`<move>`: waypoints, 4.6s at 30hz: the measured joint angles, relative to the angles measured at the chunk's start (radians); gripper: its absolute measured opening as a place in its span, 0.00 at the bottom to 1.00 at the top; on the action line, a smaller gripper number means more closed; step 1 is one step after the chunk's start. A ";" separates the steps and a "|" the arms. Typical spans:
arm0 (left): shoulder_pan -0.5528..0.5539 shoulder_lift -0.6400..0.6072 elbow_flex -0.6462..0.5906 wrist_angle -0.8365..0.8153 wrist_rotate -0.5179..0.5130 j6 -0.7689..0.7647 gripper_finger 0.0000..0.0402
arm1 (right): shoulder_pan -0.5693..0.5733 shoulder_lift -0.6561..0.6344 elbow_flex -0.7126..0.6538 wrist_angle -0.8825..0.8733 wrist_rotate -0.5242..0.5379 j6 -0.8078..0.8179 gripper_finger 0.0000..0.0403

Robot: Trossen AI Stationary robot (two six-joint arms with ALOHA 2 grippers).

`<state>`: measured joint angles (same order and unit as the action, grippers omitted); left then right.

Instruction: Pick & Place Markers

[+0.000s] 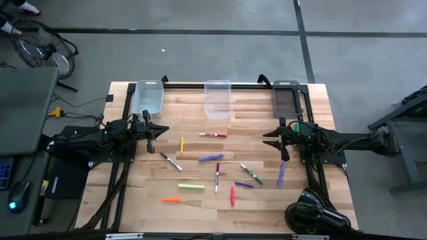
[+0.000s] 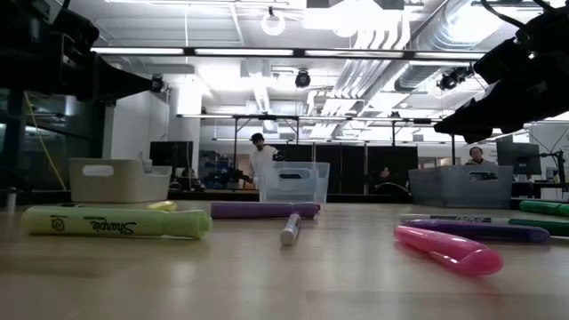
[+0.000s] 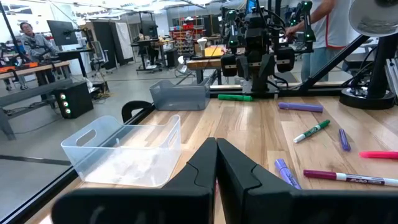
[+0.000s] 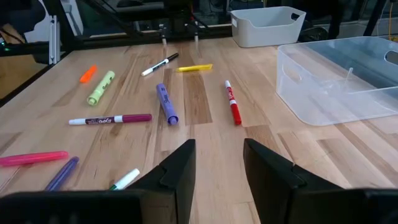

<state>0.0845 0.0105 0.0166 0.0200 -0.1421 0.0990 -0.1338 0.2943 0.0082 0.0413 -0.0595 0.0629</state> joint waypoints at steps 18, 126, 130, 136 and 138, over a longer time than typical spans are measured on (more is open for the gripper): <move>0.000 0.000 0.000 0.000 0.000 0.000 0.00 | 0.000 0.000 0.000 0.000 0.000 0.000 0.31; 0.000 0.000 0.000 0.000 0.000 0.000 0.00 | -0.180 0.509 0.530 -0.501 -0.123 0.460 0.31; 0.000 0.000 0.000 0.000 0.000 0.000 0.00 | -0.213 0.629 0.576 -0.507 -0.122 0.521 0.31; 0.000 0.000 0.000 0.000 0.000 0.000 0.00 | -0.228 0.779 0.615 -0.512 0.027 0.797 0.31; 0.000 0.000 0.000 0.000 0.000 0.000 0.00 | -0.241 0.817 0.615 -0.518 0.026 0.863 0.31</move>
<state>0.0847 0.0109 0.0164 0.0200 -0.1423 0.0990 -0.3746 1.1115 0.6235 -0.4765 -0.0333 0.9262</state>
